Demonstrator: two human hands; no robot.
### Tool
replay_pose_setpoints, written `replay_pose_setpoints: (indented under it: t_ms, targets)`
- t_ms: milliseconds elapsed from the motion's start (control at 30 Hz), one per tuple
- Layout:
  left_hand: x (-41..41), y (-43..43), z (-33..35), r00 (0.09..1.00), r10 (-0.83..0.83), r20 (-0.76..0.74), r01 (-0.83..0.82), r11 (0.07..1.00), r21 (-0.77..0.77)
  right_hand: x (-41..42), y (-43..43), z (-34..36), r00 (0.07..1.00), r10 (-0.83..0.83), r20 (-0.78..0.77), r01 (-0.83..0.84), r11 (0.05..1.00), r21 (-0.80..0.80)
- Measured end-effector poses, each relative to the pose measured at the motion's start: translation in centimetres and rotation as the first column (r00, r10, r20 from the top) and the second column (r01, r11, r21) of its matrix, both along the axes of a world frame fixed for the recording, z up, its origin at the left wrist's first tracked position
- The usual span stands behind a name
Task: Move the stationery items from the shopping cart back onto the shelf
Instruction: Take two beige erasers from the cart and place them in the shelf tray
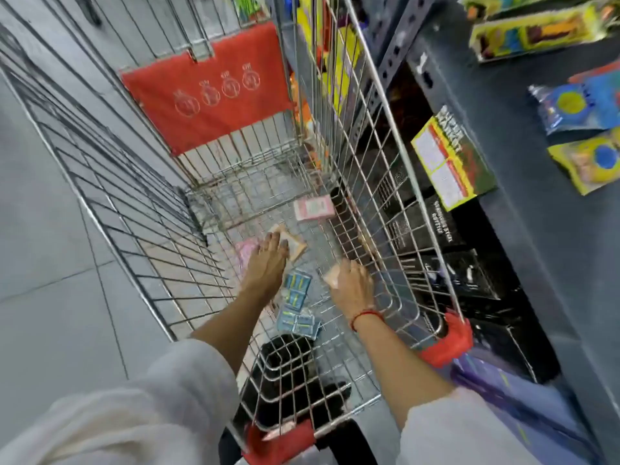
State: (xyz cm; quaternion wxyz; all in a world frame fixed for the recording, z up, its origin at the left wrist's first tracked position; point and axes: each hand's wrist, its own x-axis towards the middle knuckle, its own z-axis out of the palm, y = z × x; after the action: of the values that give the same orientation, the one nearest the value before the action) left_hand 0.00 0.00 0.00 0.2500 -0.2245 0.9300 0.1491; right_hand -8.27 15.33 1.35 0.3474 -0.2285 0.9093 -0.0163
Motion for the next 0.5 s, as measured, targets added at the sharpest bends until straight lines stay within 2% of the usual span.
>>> replay_pose_setpoints:
  t_ms: [133, 200, 300, 367, 500]
  targets:
    - [-3.5, -1.9, -1.5, 0.994, -0.107, 0.003, 0.107, 0.992, -0.062, -0.7, 0.0, -2.0, 0.999, -0.033, -0.014, 0.035, 0.995, 0.092]
    - [-4.7, -2.8, -2.8, 0.99, -0.137, 0.041, 0.139, 0.989, -0.051, -0.8, 0.1, -2.9, 1.0, -0.015, 0.006, 0.014, 0.984, 0.178]
    - [-4.9, -3.6, -5.0, 0.956, -0.266, 0.123, 0.279, 0.955, -0.106, -1.0, 0.3, -3.7, 1.0, 0.006, -0.017, 0.0, 0.959, 0.284]
    - [-4.7, -3.9, -5.8, 0.953, -0.277, 0.12, 0.292, 0.948, -0.128, -1.2, -0.1, -3.9, 1.0, -0.012, -0.019, 0.017, 0.953, 0.304]
    - [-4.6, -3.3, -5.3, 0.955, -0.279, 0.1, 0.291, 0.948, -0.131, -1.9, -0.3, -3.4, 0.996, -0.072, -0.053, 0.082, 0.969, 0.233]
